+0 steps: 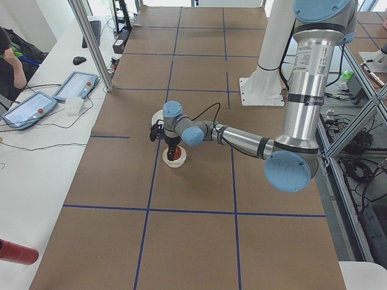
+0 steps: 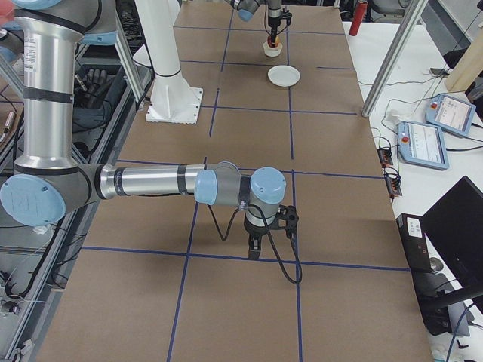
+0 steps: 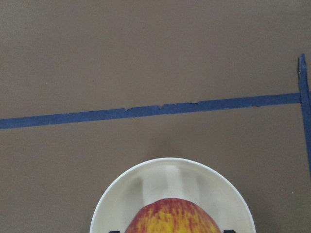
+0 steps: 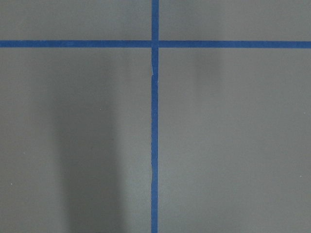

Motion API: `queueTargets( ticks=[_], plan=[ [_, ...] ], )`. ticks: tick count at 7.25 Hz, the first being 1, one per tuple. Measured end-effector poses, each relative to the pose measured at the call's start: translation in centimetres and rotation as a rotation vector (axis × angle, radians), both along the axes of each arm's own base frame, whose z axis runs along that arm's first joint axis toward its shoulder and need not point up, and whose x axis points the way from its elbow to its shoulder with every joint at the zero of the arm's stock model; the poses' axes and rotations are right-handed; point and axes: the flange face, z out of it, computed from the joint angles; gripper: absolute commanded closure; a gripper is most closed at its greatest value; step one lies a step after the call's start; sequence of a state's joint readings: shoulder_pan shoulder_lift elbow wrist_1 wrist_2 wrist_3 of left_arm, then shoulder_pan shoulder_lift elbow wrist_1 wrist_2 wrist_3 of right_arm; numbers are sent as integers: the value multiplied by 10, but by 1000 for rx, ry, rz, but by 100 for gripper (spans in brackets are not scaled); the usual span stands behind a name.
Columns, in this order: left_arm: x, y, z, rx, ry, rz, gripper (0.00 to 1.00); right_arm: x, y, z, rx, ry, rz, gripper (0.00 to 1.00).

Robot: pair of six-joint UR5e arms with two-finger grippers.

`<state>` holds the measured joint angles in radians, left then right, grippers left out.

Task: Move apple from plate to bowl
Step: 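Lower the apple into the white bowl and open the left gripper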

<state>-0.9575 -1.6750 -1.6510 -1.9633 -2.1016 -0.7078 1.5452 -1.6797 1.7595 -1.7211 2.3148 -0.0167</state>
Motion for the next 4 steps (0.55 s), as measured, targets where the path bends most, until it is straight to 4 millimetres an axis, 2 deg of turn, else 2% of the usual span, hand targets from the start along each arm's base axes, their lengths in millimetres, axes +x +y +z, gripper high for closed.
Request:
queueTargets(
  ticks=[2, 4],
  plan=[
    [-6, -3, 5, 8, -3, 1, 0, 0, 0, 0, 0, 0, 0, 0],
    [-23, -13, 1, 12, 6, -29, 0, 0, 0, -1, 1, 0, 0, 0]
  ],
)
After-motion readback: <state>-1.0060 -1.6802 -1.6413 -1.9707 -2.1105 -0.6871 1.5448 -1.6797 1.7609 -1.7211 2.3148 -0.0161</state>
